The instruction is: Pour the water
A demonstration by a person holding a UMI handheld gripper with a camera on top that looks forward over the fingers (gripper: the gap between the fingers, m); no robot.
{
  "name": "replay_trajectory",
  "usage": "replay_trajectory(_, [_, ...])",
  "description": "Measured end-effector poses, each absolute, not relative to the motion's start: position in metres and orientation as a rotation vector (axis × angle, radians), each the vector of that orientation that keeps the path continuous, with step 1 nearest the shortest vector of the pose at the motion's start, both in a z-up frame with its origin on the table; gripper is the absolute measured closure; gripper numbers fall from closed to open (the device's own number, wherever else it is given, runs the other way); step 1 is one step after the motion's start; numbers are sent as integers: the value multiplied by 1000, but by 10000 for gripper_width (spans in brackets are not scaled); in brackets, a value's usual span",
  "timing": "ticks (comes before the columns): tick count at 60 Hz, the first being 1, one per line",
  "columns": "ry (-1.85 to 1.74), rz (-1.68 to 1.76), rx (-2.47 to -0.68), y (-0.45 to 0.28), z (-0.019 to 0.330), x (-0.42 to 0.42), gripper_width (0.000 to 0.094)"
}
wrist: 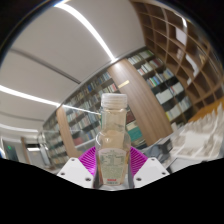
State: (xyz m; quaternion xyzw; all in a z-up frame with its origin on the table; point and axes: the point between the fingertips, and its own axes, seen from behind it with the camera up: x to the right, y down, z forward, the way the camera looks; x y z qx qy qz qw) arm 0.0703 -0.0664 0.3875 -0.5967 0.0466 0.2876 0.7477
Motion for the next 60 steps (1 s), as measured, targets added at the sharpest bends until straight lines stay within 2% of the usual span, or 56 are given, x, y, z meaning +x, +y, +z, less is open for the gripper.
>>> replay_trajectory(1, [81, 566, -1309, -43, 375, 75, 543])
replay_trajectory(6, [13, 312, -1354, -39, 358, 119, 543])
replay_trajectory(15, [-68, -15, -1486, -1, 270, 189, 541])
replay_trajectory(16, [-81, -32, -1500, 10, 248, 203, 541])
replay_trajectory(18, [-87, -51, -1548, 1, 241, 203, 542])
replay_trajectory(25, [-98, -82, -1681, 18, 158, 216, 543])
replay_trajectory(30, [-96, -61, -1757, 12, 122, 224, 542])
replay_trajectory(35, [-93, -74, -1853, 10, 70, 228, 531])
replay_trajectory(37, [-79, -68, -1786, 10, 79, 230, 525])
replay_trajectory(40, [-43, -55, -1794, 8, 76, 236, 525])
replay_trajectory(42, [-19, -36, -1805, 34, 75, 242, 504])
replay_trajectory(43, [-17, -26, -1802, 11, 77, 236, 478])
replay_trajectory(48, [-16, -27, -1827, 7, 77, 234, 379])
replay_trajectory(50, [-9, -43, -1852, 8, 72, 239, 302])
replay_trajectory(54, [20, -76, -1860, -1, 81, 243, 61])
replay_trajectory(57, [44, -90, -1857, -10, 96, 247, 102])
replay_trajectory(60, [64, -92, -1850, -26, 107, 241, 79])
